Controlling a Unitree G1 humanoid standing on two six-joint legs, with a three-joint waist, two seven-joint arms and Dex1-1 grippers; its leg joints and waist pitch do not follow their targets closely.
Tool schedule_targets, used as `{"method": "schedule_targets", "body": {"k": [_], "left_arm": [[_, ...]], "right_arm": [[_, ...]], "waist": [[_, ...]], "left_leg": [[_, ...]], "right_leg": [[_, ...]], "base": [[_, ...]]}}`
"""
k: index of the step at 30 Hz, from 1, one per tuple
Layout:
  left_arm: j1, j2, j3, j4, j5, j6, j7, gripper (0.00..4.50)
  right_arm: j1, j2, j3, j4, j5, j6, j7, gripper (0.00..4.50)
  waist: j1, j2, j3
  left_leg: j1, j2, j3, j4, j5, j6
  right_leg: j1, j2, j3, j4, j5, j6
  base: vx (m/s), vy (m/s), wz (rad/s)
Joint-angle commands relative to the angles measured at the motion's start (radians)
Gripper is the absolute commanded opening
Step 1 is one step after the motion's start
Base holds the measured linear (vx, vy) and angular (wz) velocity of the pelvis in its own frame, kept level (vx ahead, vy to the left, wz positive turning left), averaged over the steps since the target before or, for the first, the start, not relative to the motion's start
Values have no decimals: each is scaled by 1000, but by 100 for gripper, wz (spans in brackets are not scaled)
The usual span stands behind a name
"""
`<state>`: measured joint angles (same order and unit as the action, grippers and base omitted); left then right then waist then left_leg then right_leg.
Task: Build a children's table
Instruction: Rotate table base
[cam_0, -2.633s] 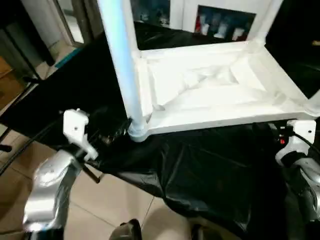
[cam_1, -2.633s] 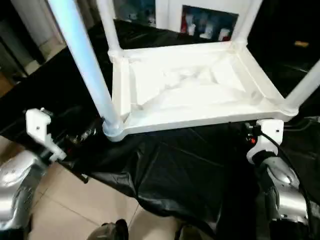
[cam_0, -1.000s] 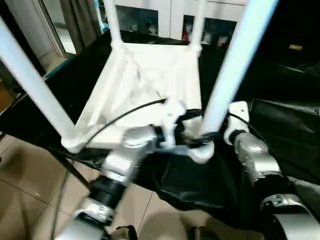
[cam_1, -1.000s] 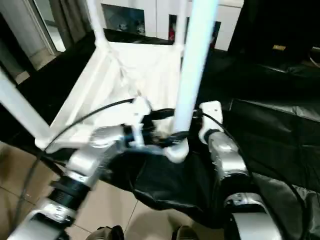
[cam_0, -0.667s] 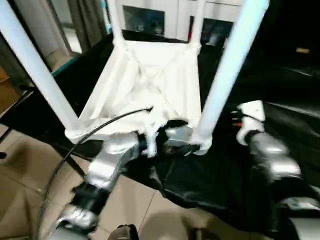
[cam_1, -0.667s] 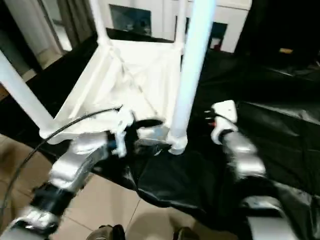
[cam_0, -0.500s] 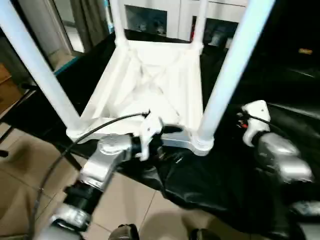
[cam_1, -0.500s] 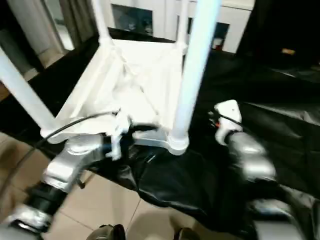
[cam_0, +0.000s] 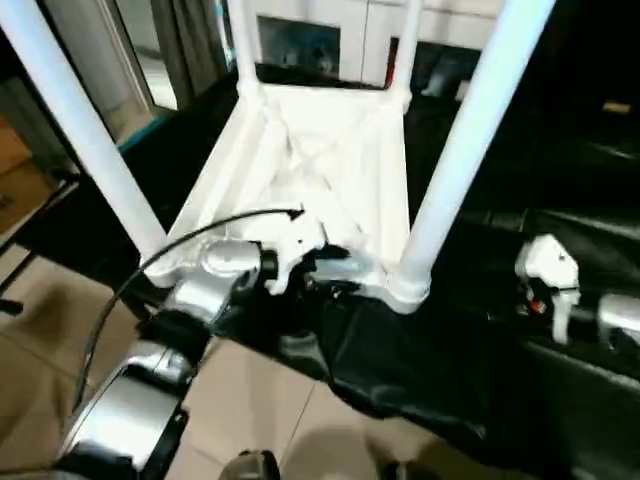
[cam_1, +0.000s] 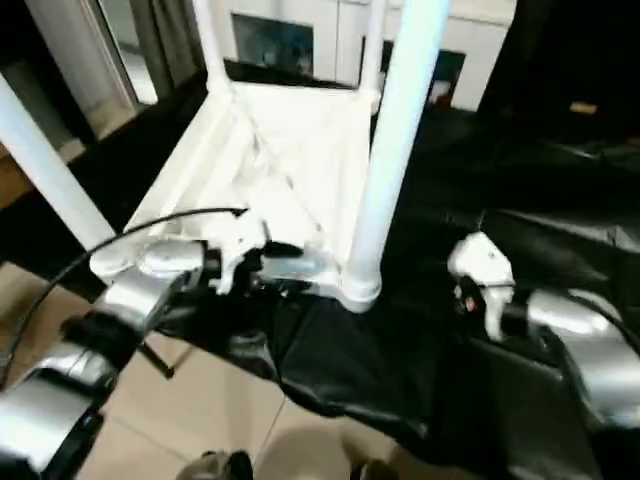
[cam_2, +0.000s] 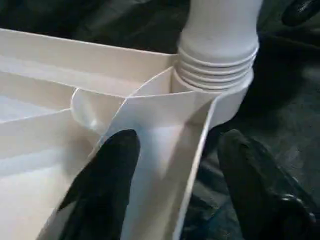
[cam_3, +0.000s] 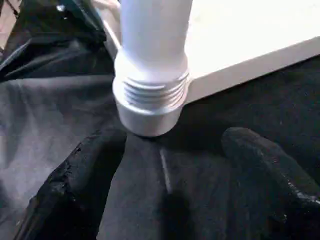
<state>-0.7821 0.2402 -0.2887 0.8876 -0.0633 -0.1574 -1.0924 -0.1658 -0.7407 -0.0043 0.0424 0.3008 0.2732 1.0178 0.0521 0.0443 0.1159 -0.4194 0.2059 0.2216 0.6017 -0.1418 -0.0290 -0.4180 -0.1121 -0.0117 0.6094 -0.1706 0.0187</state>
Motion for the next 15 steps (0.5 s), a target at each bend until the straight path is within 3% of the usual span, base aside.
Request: {"method": "schedule_targets", "body": {"k": [1, 2, 4, 6, 12, 15], "left_arm": [[-33, -7, 1, 55, 12, -20, -30, 261], [-42, -11, 0, 75, 16, -26, -35, 261], [-59, -17, -8, 108, 30, -34, -49, 238], [-74, -22, -17, 139, 49, -46, -52, 225], [-97, -23, -28, 193, 78, -67, -67, 178], [-109, -24, -25, 220, 91, -80, -64, 149]], "right_arm": [[30, -15, -27, -63, 23, 39, -4, 369], [45, -15, -29, -84, 27, 52, -9, 369], [73, -16, -27, -125, 33, 73, -16, 369], [93, -20, -26, -158, 39, 92, -18, 369], [117, -25, -26, -210, 47, 126, -30, 369], [125, -25, -30, -230, 47, 140, -35, 369]], "waist": [[1, -18, -84], [2, -9, -81], [1, -14, -80], [-1, -8, -78], [-8, -7, -73], [-10, -5, -75]], "left_leg": [[39, 9, -18, -72, -327, 52], [43, 10, -20, -74, -341, 47], [42, 10, -21, -77, -353, 46], [41, 10, -22, -79, -359, 41], [45, 12, -24, -84, -387, 31], [45, 13, -24, -87, -380, 31]], "right_leg": [[33, -12, 6, -94, -333, -202], [31, -12, 5, -94, -339, -205], [33, -12, 5, -96, -343, -197], [31, -12, 4, -97, -352, -192], [28, -14, 4, -103, -381, -190], [31, -15, 3, -102, -353, -196]], "base": [[0, 0, 0], [0, 0, 0], [0, 0, 0], [0, 0, 0], [0, 0, 0], [0, 0, 0]]}}
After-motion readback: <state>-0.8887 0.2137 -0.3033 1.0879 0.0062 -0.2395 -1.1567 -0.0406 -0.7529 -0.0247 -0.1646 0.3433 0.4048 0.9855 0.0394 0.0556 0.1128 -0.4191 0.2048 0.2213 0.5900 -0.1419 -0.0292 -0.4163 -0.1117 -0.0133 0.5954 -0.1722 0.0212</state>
